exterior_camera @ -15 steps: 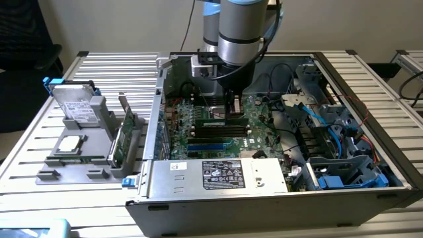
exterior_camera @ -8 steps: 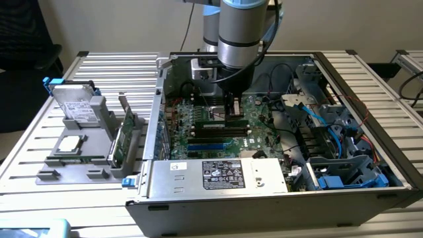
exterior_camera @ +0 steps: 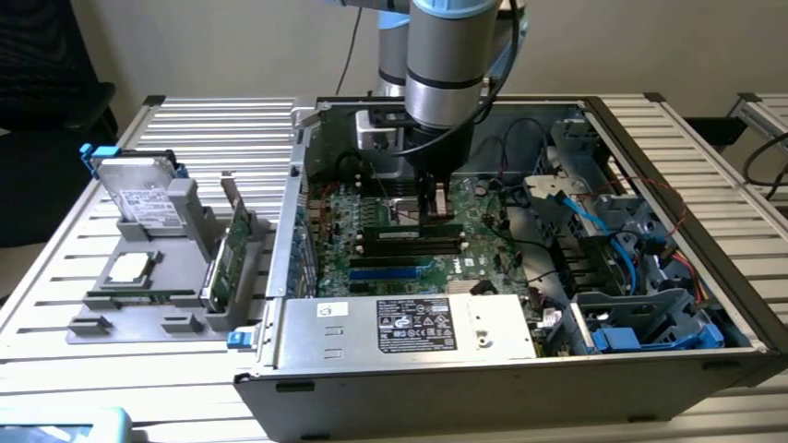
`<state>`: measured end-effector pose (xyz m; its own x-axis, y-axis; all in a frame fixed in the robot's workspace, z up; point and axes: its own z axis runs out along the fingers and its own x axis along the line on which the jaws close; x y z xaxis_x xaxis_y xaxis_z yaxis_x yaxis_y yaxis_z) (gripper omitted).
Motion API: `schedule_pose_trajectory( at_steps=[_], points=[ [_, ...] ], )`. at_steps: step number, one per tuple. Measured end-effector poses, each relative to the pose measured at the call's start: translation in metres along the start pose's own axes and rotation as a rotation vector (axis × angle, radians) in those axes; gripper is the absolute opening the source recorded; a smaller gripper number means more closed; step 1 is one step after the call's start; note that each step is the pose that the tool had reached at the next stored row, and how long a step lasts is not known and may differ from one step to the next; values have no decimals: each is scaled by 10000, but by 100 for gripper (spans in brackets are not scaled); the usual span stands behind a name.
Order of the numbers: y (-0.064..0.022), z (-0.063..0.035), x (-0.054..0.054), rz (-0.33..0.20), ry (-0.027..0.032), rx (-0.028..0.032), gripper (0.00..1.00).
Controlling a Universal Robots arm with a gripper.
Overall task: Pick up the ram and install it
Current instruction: 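Insert the ram into the slot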
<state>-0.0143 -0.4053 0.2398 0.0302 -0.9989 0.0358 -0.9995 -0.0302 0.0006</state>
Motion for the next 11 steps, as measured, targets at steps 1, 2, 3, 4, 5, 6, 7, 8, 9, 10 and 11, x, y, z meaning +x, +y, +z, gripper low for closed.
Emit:
schedule_pose_trajectory(
  at_steps=[1, 2, 3, 4, 5, 6, 7, 8, 9, 10, 11],
  points=[
    [0, 3, 0, -1, 0, 2, 13],
    [0, 4, 0, -1, 1, 2, 13],
    [0, 6, 2, -1, 1, 2, 13],
    [1, 6, 6, -1, 2, 2, 13],
    [1, 8, 11, -1, 2, 2, 13],
    [1, 11, 11, -1, 0, 3, 13],
    [1, 14, 11, -1, 2, 2, 13],
    [1, 17, 11, -3, 4, 1, 13],
    [1, 21, 11, -5, 5, 1, 13],
    [1, 24, 11, -6, 6, 2, 13],
    [0, 29, 11, -8, 5, 2, 13]
  ],
)
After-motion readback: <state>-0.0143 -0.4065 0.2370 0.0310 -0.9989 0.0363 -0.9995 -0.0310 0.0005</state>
